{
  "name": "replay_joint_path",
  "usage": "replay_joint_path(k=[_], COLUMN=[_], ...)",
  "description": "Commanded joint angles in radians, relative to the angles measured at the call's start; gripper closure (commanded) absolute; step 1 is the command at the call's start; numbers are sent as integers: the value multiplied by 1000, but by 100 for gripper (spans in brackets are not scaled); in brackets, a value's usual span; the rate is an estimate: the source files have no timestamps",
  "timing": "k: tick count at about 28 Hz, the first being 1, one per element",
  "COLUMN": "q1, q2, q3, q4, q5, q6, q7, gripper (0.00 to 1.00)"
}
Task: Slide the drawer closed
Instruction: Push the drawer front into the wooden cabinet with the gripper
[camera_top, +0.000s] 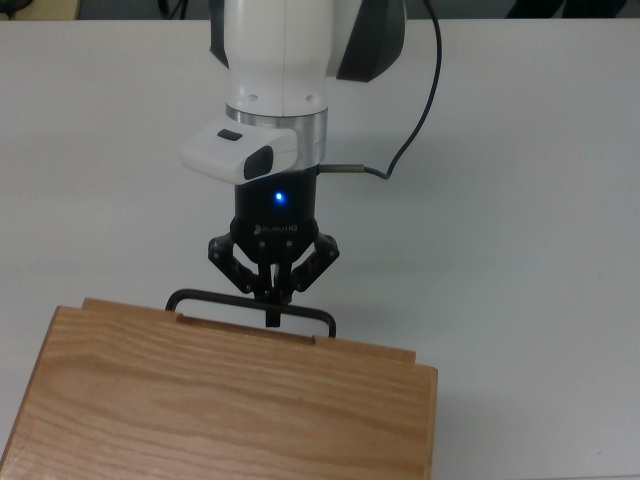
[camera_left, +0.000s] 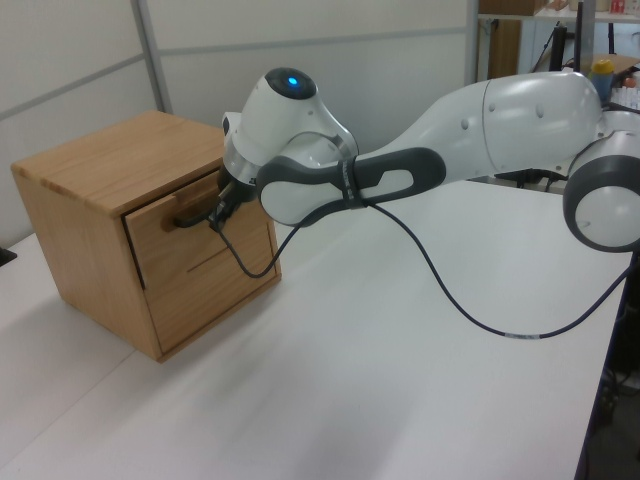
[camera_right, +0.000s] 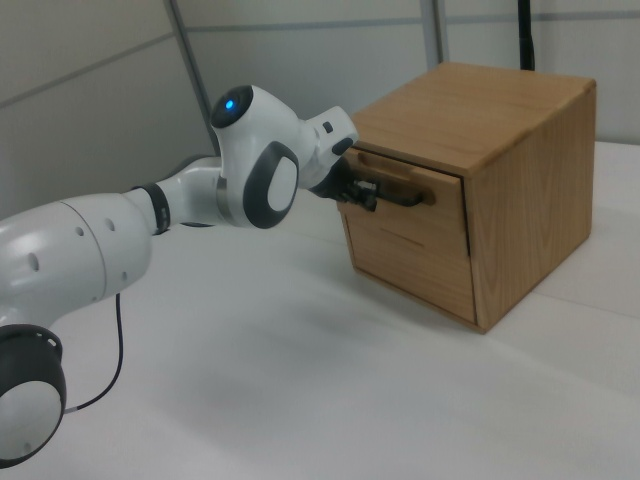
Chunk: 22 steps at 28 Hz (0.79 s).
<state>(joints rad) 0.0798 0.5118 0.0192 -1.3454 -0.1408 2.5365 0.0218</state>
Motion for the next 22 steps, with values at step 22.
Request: replay_joint_path(k=[22], q1=[-3], q2=[-157], q3=[-9], q4=[5], q5=[-2], q6=[-350], q7=[6], gripper=[100])
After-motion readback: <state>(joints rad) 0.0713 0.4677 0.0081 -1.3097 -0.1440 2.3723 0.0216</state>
